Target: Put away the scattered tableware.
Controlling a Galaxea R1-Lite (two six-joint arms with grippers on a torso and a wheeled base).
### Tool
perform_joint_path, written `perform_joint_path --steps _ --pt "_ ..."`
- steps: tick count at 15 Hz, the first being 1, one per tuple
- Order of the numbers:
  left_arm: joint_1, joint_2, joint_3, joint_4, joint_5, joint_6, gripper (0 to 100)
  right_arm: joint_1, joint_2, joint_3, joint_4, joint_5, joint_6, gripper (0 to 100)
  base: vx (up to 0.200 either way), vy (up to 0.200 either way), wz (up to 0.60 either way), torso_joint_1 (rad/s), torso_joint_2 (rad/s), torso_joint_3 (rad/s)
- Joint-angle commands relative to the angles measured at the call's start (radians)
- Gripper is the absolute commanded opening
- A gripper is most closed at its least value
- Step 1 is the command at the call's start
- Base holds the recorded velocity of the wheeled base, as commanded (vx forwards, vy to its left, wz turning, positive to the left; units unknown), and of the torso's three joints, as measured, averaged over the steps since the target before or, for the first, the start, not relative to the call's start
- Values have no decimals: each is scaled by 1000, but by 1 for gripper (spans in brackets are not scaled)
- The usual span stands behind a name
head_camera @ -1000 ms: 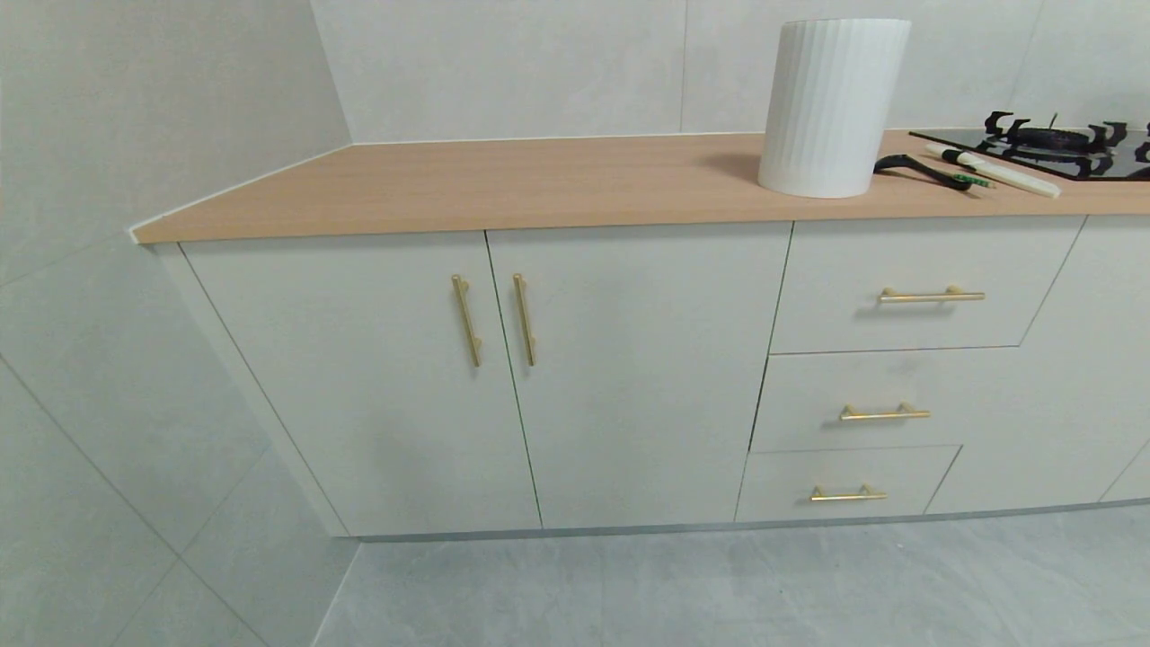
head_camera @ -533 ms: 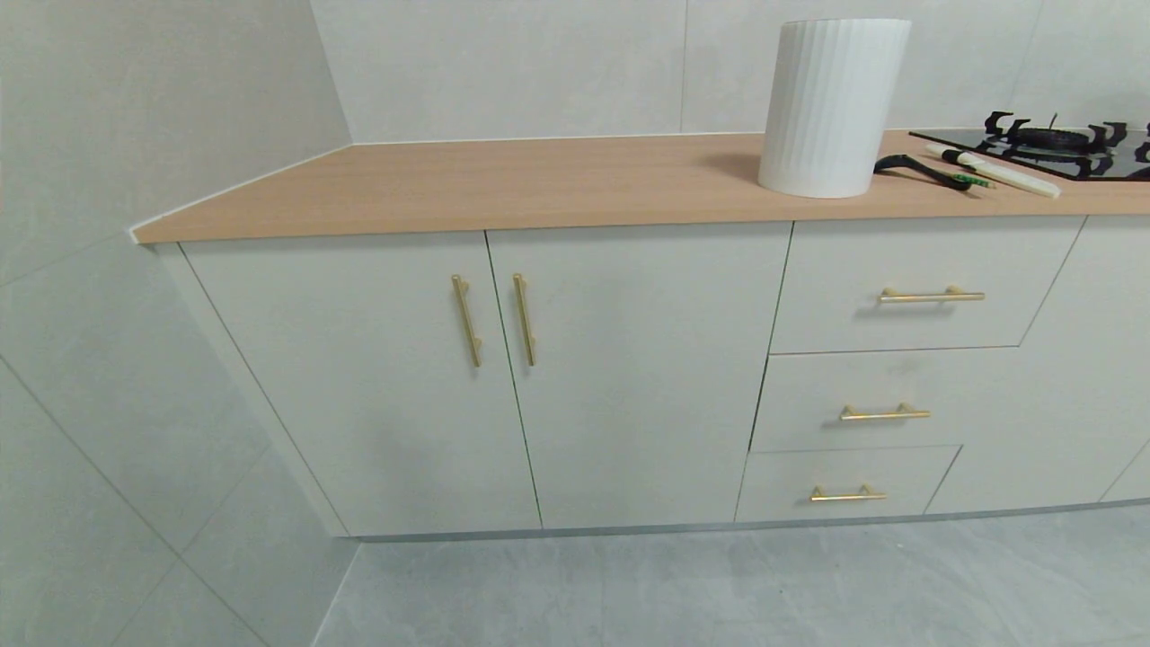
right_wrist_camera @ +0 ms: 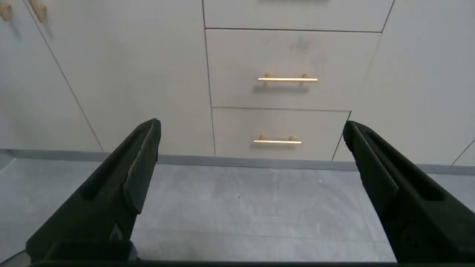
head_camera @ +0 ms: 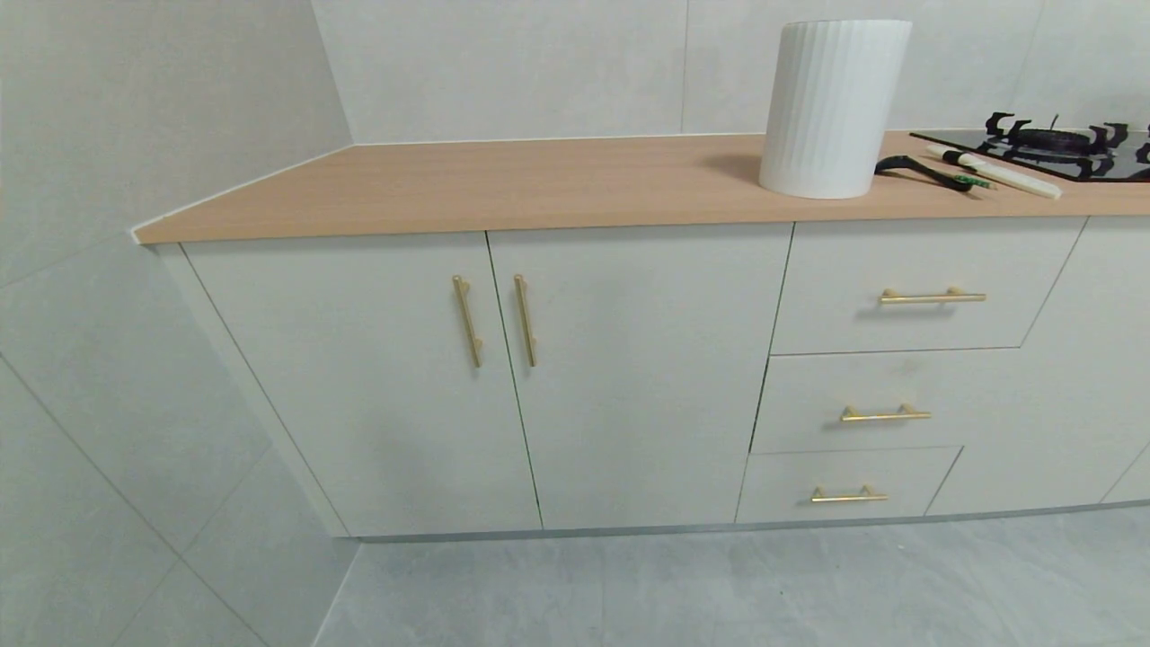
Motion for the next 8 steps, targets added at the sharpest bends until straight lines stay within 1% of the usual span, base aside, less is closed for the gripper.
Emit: perform_joint_path --steps 1,8 --pt "0 1 0 0 1 0 100 0 3 0 0 0 -1 100 0 -200 0 7 2 2" --pt "0 1 0 0 1 -2 100 0 3 0 0 0 -1 100 0 -200 0 4 1 1"
